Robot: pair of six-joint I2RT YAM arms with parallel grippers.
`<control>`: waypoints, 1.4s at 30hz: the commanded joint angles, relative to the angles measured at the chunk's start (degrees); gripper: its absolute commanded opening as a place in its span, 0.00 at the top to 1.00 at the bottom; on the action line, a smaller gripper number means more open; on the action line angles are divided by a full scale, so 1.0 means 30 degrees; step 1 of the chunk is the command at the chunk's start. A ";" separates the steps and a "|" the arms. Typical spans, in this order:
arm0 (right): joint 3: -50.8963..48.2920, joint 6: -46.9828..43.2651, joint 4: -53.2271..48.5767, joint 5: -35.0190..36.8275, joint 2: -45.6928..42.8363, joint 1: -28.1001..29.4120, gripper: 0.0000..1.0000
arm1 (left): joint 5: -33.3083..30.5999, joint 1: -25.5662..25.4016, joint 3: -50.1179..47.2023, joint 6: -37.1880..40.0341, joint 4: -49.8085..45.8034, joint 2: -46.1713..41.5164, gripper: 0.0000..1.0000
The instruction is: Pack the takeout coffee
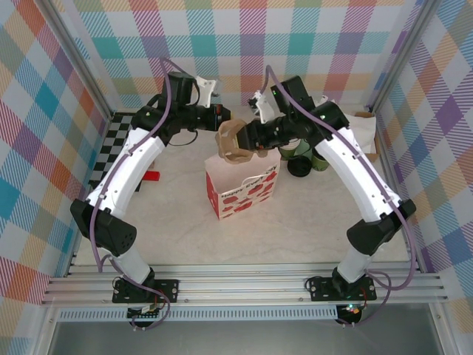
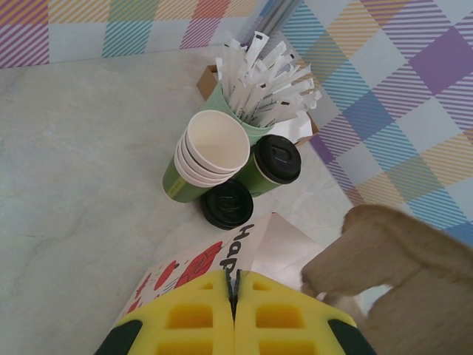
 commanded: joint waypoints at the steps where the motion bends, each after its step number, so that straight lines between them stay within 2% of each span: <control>1: 0.0514 -0.0415 -0.0289 -0.1387 0.0432 -0.0081 0.67 | 0.0417 0.0254 0.0379 -0.0498 0.0386 0.0378 1.00; 7: 0.0109 -0.0452 -0.2124 0.0067 0.1387 -0.0271 0.67 | 0.0641 0.0455 0.0722 -0.0971 0.0132 0.0598 0.98; 11: -0.0648 -0.0408 -0.2099 0.0060 0.1201 -0.0256 0.66 | 0.0694 0.0502 0.0834 -0.0967 0.0153 0.0638 0.96; 14: -0.0943 -0.0550 -0.2599 0.0197 0.1368 -0.0260 0.66 | -0.0087 0.0488 0.1114 -0.1084 0.0000 0.0847 1.00; 20: -0.1537 -0.0622 -0.3152 0.0676 0.1430 -0.0256 0.66 | -0.2115 0.0649 0.1713 -0.2434 -0.0226 0.0987 1.00; 26: -0.1364 -0.0198 -0.4115 0.2603 0.2298 -0.0118 0.67 | 0.0697 0.0578 0.1613 -0.1774 0.0092 0.1352 1.00; 33: 0.0405 0.0246 -0.5853 0.6169 0.4249 0.0343 0.69 | 0.1382 0.0496 0.2761 -0.1096 -0.1318 0.2310 1.00; 38: 0.0560 -0.0899 -0.6027 0.6983 0.4602 0.0970 0.65 | 0.0790 0.0496 0.4034 -0.0859 -0.1907 0.2881 1.00; 42: 0.0215 -0.1804 -0.5848 0.6905 0.4397 0.1330 0.65 | -0.1407 0.0628 0.5369 -0.1953 -0.2578 0.3986 1.00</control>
